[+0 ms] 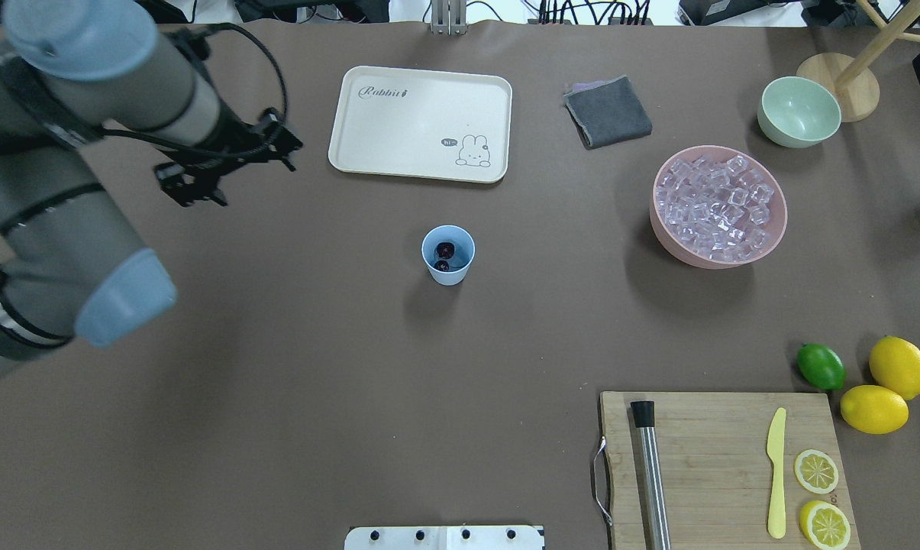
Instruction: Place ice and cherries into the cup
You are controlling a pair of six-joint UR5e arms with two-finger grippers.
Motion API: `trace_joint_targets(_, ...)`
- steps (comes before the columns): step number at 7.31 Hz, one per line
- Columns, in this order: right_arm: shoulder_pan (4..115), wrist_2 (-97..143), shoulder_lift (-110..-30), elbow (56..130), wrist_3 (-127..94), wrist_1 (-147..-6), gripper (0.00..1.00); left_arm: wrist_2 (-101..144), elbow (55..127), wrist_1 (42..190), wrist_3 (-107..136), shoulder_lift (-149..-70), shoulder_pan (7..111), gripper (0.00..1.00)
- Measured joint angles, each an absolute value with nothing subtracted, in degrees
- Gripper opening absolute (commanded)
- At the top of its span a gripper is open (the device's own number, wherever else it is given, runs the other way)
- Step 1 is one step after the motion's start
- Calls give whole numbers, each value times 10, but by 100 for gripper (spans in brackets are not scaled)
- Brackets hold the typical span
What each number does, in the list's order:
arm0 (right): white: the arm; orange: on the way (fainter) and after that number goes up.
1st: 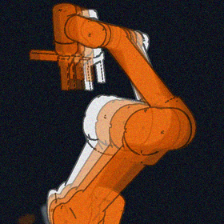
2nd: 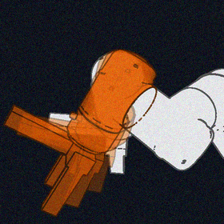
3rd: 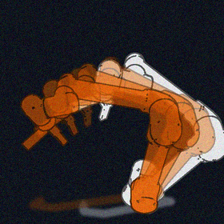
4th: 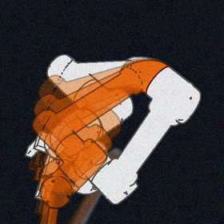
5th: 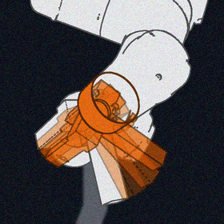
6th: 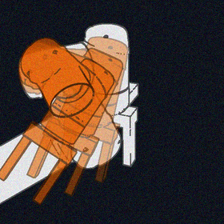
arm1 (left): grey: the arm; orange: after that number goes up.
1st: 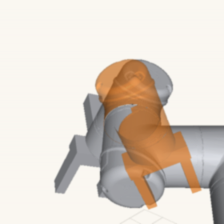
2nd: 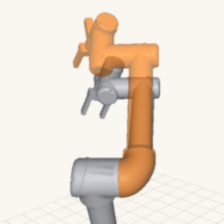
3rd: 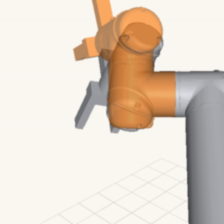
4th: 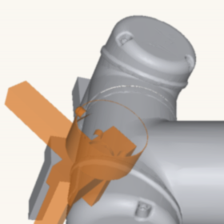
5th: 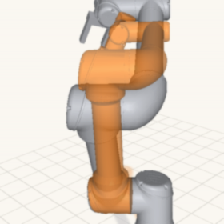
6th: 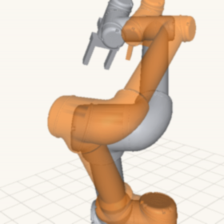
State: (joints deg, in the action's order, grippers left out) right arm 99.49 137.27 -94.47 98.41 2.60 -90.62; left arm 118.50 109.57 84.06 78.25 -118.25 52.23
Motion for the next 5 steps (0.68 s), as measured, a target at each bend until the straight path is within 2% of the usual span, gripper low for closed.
trace_joint_targets(5, 994, 1372, -940, 984, 24, -906, 100, 1348, 978, 841, 194, -992, 869, 98)
